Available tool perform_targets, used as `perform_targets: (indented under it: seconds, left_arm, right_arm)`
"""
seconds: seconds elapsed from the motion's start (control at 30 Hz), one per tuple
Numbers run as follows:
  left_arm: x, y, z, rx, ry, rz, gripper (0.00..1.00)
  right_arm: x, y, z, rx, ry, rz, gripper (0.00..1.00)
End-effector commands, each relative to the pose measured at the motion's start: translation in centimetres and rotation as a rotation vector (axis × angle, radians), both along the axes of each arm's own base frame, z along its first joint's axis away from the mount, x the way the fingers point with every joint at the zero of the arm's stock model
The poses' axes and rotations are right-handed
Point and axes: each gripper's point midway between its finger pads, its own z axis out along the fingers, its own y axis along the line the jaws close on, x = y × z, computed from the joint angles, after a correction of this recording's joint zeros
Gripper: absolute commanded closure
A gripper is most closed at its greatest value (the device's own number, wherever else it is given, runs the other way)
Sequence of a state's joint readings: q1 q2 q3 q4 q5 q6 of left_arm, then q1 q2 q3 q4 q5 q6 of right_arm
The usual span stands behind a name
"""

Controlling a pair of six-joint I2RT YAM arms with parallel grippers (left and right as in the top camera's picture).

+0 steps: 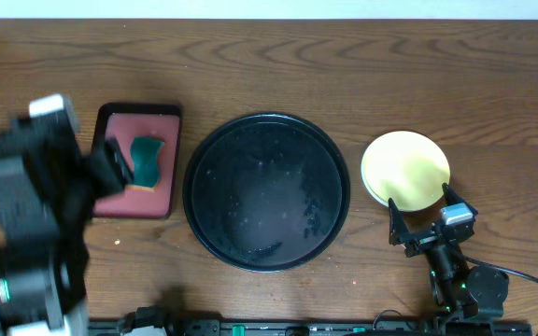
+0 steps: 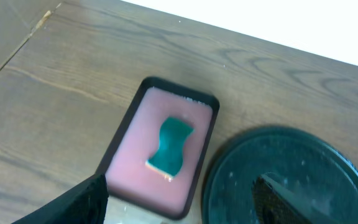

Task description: Clean dirty plates on tray and stack at the side

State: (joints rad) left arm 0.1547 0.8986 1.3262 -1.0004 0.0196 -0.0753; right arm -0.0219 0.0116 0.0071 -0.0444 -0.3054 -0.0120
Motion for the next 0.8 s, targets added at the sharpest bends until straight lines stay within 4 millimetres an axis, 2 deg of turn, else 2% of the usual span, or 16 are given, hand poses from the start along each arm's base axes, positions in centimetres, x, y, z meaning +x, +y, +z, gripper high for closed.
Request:
perform_targets:
  seconds: [0.0, 0.07, 0.13, 0.3, 0.5, 0.77]
  left_arm:
    - [-2.6, -0.3, -2.1, 0.001, -0.003, 0.007, 0.25]
    - [-3.8, -0.6, -2.8, 0.009, -0.048, 0.003, 0.25]
    - [-4.0, -0.8, -3.1, 0.035, -0.116, -0.019, 0.25]
    - [-3.3, -1.4, -4.1, 0.104, -0.306, -0.072, 0.25]
    - [-2.7, -2.3, -6.8, 0.150, -0.479, -0.123, 0.25]
    - [-1.7, -2.3, -10.4, 0.175, -0.615, -0.120, 0.25]
  right_arm:
    - [-0.1, 0.4, 0.0, -0.012, -0.004, 0.012, 0.01]
    - [-0.1, 0.4, -0.1, -0.012, -0.003, 0.012, 0.01]
    - [-0.1, 0.4, 0.0, -0.012, -0.004, 0.012, 0.01]
    - [-0.1, 0.4, 0.0, -0.012, -0.004, 0.012, 0.01]
    - [-0.1, 0.4, -0.1, -0.012, -0.003, 0.012, 0.01]
    - [-0.1, 0.4, 0.0, -0.012, -0.004, 0.012, 0.01]
